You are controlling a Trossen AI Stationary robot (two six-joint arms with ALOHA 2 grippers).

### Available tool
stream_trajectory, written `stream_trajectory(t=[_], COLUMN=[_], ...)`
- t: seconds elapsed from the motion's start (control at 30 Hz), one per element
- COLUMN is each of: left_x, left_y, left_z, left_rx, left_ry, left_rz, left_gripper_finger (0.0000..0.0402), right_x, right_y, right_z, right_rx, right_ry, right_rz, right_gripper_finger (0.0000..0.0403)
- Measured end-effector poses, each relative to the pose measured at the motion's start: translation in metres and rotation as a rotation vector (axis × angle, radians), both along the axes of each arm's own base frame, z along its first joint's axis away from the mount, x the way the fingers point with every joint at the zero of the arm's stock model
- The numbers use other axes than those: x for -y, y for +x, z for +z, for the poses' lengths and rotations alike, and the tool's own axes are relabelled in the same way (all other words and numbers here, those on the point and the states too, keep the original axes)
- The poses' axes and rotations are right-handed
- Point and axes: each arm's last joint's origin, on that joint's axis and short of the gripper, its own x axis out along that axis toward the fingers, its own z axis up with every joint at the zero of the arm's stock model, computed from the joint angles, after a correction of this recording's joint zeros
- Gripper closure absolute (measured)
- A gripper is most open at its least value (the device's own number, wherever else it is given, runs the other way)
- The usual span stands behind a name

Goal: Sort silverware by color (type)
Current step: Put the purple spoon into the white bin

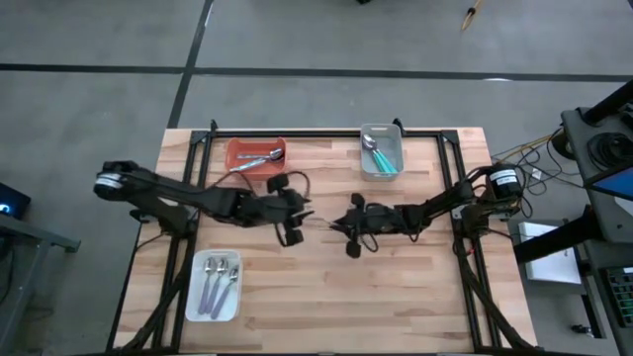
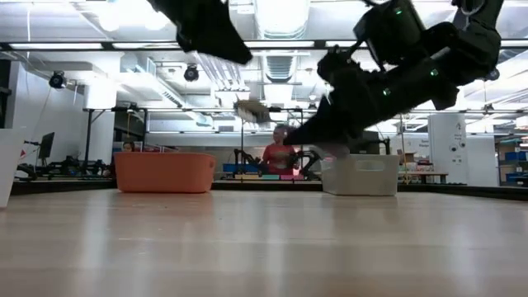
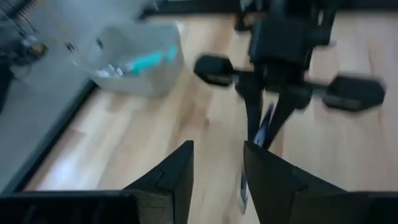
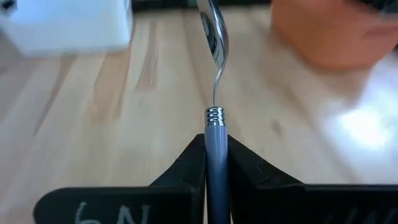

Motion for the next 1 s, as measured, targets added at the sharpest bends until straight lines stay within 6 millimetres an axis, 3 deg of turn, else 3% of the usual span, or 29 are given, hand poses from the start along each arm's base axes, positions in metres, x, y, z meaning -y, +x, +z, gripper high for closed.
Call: stream_trajectory(t=[0.27, 0.53, 0.77, 1.0], left_x=[0.007, 0.006, 0.006, 0.009], left_y=[-0.03, -0.051, -0.051, -0.035], left_z=[0.022, 0.012, -0.008, -0.026], left_rx=[0.267, 0.413, 0.609, 0.817], left_ry=[-0.002, -0.029, -0.069, -0.054], left_rz=[-0.038, -0.047, -0.041, -0.045], left_gripper_finger=[0.0281, 0.0281, 0.0281, 0.0284], right_x=[0.003, 0.005, 0.005, 0.001], right_y=[-0.002, -0.003, -0.003, 0.01], right_z=[0.021, 0.039, 0.056, 0.076], right_rx=[0.3, 0.479, 0.624, 0.672], right_ry=[-0.066, -0.077, -0.131, -0.237], right_rz=[-0.074, -0.14, -0.167, -0.186], right_gripper_finger=[0.038, 0.038, 0.038, 0.038])
